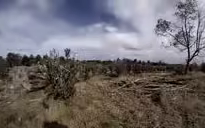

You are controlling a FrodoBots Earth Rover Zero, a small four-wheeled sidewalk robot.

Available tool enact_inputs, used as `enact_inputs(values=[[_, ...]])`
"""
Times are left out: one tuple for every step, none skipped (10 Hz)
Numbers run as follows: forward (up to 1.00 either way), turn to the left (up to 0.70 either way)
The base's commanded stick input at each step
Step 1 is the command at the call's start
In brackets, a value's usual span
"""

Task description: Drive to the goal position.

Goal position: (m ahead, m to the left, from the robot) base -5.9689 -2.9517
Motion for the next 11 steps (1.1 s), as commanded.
enact_inputs(values=[[0.00, 0.00], [0.00, 0.00], [0.00, 0.00], [0.00, 0.00], [-0.12, 0.00], [-0.51, 0.00], [-0.70, 0.00], [-0.70, 0.00], [-0.70, 0.00], [-0.70, 0.00], [-0.70, 0.00]])
